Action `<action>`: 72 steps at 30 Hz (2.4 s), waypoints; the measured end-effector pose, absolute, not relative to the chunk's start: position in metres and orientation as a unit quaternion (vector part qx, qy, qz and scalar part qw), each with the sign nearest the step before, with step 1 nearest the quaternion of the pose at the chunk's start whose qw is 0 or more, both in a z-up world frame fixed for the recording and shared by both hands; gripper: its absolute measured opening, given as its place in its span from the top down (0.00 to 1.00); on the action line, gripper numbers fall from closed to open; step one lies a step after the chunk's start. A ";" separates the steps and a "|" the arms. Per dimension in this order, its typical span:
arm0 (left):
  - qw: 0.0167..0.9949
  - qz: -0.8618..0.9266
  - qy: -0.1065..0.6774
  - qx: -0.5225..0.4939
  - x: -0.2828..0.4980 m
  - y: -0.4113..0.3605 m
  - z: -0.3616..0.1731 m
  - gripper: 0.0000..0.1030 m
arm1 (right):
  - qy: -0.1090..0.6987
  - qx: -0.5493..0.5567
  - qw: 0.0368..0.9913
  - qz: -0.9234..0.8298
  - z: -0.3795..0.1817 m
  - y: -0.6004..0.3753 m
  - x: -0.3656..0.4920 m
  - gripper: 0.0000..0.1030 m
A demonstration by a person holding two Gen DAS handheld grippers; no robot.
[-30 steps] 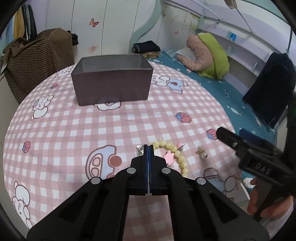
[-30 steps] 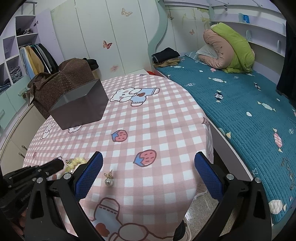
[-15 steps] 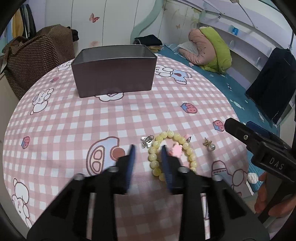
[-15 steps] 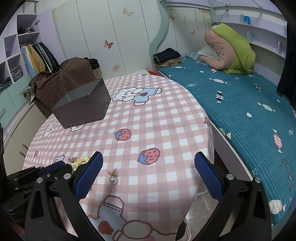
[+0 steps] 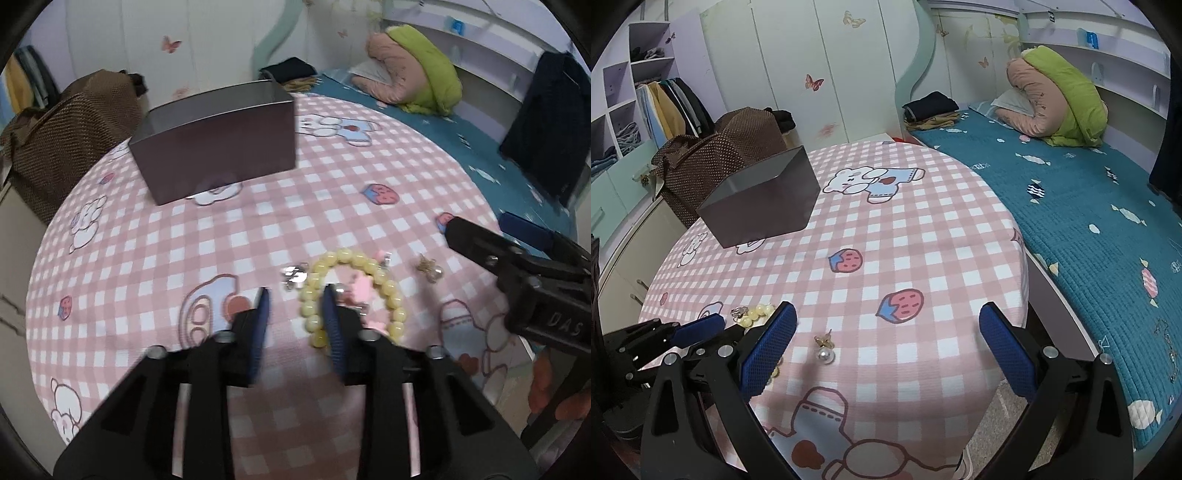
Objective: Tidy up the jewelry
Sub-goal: 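Lower the left tool onto the yellow bead bracelet, close and lift, then hold the yellow bracelet up with the left tool while the right tool grasps the pink charm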
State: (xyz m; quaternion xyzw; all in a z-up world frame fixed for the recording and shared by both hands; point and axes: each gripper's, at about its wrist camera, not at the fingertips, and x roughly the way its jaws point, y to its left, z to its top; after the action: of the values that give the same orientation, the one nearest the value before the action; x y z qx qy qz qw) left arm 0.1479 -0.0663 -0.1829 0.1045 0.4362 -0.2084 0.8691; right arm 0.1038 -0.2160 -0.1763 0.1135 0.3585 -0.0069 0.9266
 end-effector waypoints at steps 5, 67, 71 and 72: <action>0.873 -0.214 0.426 0.105 0.142 -0.072 -0.182 0.92 | 0.356 0.110 0.928 -0.007 -0.175 -0.215 0.103 0.07; 0.921 -0.190 0.333 -0.072 0.096 0.059 -0.149 0.91 | 0.338 -0.011 0.934 0.120 -0.186 -0.098 0.095 0.77; 0.922 -0.195 0.329 -0.067 0.098 0.056 -0.144 0.91 | 0.327 -0.008 0.938 0.117 -0.180 -0.102 0.095 0.77; 0.923 -0.194 0.327 -0.063 0.098 0.054 -0.143 0.91 | 0.325 -0.008 0.938 0.118 -0.179 -0.103 0.095 0.77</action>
State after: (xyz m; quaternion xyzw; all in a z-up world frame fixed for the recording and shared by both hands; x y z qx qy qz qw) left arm 0.0982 0.0539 -0.1430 -0.0631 0.3268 -0.1944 0.9227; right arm 0.0949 -0.1027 -0.1789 -0.0075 0.3248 0.1176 0.9384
